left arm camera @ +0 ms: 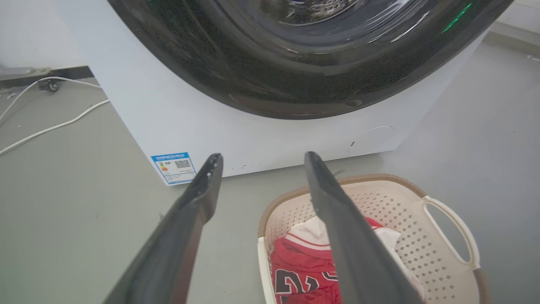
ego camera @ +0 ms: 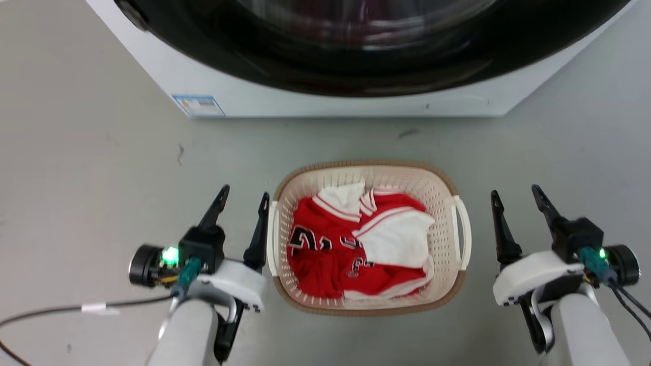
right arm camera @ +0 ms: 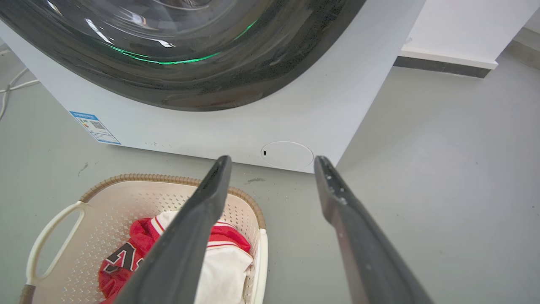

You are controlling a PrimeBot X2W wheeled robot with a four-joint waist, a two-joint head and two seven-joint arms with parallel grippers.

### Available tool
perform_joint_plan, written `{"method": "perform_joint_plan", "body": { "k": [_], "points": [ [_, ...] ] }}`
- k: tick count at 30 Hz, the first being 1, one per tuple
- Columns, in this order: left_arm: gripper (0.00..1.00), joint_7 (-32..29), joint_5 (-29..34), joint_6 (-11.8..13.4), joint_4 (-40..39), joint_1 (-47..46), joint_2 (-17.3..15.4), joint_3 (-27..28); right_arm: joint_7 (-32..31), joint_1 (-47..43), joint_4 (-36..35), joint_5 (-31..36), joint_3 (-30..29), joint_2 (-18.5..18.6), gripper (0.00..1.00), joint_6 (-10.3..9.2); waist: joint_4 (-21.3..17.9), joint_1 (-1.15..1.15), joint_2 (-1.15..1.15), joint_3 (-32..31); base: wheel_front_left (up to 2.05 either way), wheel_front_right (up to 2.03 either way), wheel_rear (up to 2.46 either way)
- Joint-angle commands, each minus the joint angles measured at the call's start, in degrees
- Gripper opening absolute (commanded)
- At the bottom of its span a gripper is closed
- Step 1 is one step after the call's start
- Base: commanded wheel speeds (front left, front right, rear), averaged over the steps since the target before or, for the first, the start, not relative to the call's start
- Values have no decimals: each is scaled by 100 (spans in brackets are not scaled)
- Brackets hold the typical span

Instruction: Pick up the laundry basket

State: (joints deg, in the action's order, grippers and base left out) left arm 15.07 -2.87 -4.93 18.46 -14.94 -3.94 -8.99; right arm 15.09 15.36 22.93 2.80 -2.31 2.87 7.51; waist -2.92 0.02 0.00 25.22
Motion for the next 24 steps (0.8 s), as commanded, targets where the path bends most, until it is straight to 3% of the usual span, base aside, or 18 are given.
{"method": "perform_joint_plan", "body": {
  "k": [1, 10, 13, 19, 24],
  "points": [
    [100, 15, 1, -39, 131, -219, -53, -4, -6, 227, 142, 17, 13, 2, 100, -4, -51, -2, 0, 564, 0, 0, 0],
    [100, 15, 19, -199, 1783, -1539, -140, -294, -171, 1328, 1364, 431, -134, 2, 100, -4, 126, -2, 0, 1380, 0, 0, 0],
    [100, 16, -239, -231, 2492, -1953, -92, -274, -295, 1663, 1782, 530, -205, 5, 100, -4, 181, -2, 0, 1560, 0, 0, 0],
    [100, 14, -512, -251, 3685, -2665, -52, -742, -724, 2242, 2733, 326, -268, 3, 100, -4, 248, -2, 0, 1805, 0, 0, 0],
    [100, -66, -1052, -249, 4227, -3079, -15, -1360, -972, 2609, 3317, 460, -365, 3, 100, -4, 285, -2, 0, 1934, 0, 0, 0]
  ]
}}
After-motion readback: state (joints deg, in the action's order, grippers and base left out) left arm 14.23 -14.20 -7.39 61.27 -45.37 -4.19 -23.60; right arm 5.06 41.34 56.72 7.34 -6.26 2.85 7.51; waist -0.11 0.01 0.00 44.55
